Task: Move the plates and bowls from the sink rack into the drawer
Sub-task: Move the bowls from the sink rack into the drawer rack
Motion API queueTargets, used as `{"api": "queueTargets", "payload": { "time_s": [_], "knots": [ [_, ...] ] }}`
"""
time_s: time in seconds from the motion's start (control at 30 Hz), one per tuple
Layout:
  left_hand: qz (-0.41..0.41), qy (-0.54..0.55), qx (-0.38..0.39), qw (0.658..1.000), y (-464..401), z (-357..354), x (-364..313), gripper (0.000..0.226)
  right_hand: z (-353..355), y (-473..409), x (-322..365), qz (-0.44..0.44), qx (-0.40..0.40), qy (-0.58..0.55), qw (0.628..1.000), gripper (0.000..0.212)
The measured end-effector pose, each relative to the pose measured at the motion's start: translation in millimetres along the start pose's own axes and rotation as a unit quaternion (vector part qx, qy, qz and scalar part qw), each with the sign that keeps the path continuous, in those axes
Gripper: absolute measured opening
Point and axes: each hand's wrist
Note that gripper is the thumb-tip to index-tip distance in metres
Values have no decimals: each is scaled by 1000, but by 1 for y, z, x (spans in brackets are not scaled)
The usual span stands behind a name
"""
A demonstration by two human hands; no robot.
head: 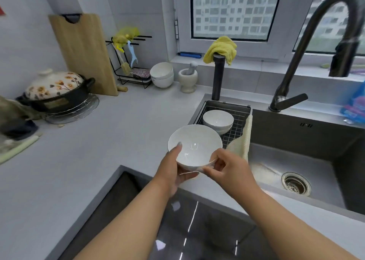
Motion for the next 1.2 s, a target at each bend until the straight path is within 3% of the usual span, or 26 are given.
{"api": "queueTargets", "payload": {
  "time_s": [0.13, 0.33, 0.43, 0.53, 0.6, 0.83, 1.0, 1.2],
  "knots": [
    [-13, 63, -68, 996, 61, 12, 5, 37, -1, 43, 4, 7, 58, -105, 993, 11],
    [-27, 90, -167, 981, 152, 42, 13, 32, -16, 91, 20, -113, 197, -233, 946, 50],
    [-32, 99, -213, 972, 192, 62, 17, 38, -34, 117, 28, -166, 317, -270, 894, 68],
    [-44, 107, -247, 962, 228, 84, 23, 47, -51, 147, 44, -185, 428, -318, 826, 48],
    [-44, 113, -275, 954, 249, 98, 29, 52, -62, 165, 54, -188, 462, -334, 800, 38],
    [-49, 95, -341, 934, 317, 145, 48, 56, -108, 219, 81, -198, 496, -298, 791, 26],
    [-31, 65, -392, 917, 371, 187, 73, 60, -145, 268, 99, -176, 532, -247, 790, 31],
    [-2, 9, -488, 873, 469, 253, 112, 61, -194, 348, 122, -115, 578, -159, 792, 43]
  ]
}}
Point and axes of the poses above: each hand's wrist, its own y-axis away from the middle knuckle, its own z-axis out of the back of the hand, x = y × z, and after that the axes turned 13 degrees about -z, right-handed
